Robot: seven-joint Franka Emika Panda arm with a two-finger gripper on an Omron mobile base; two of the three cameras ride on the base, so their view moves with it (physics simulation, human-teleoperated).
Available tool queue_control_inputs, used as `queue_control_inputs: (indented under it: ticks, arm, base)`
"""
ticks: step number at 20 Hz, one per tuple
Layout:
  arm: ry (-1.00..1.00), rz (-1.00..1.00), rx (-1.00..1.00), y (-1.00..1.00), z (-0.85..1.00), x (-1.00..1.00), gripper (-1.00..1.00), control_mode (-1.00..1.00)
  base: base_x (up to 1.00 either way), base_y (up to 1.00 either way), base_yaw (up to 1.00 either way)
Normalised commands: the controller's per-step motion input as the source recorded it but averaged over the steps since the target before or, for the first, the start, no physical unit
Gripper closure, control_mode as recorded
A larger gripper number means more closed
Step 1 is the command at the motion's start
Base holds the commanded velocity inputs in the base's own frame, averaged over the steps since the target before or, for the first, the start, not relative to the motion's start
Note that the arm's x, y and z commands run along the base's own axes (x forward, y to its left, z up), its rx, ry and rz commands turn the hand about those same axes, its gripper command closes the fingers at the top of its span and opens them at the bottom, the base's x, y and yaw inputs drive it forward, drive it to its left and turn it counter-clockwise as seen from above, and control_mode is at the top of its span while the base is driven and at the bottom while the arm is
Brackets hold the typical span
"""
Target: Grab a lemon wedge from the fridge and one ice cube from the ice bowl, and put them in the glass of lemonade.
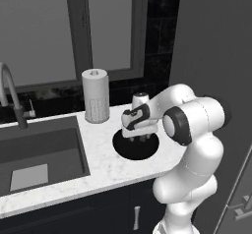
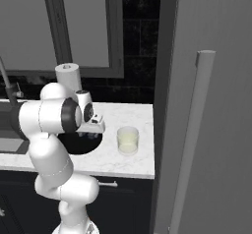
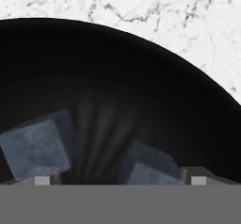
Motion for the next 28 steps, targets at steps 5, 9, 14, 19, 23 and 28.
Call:
queue_control_inputs:
  ticks: [5, 9, 14, 19, 23, 28]
  arm:
    - [0.00, 0.00, 0.00, 0.07, 0.00, 0.14, -1.00, -1.00]
    - [0.00, 0.03, 0.00, 0.26, 0.00, -0.02, -1.00, -1.00]
    - [0.03, 0.05, 0.00, 0.06, 0.00, -0.03, -1.00, -1.00]
    - [-0.01, 0.01, 0.00, -0.05, -0.02, -0.01, -1.00, -1.00]
    - [0.00, 0.00, 0.00, 0.00, -0.16, 0.00, -1.00, -1.00]
    - [-0.01, 0.00, 0.00, 0.00, -0.18, -0.06, -1.00, -1.00]
  base:
    - [0.00, 0.00, 0.00]
    - [0.00, 0.00, 0.00]
    - [0.00, 0.00, 0.00]
    - [0.00, 0.00, 0.00]
    - [0.00, 0.00, 0.00]
    - [0.00, 0.00, 0.00]
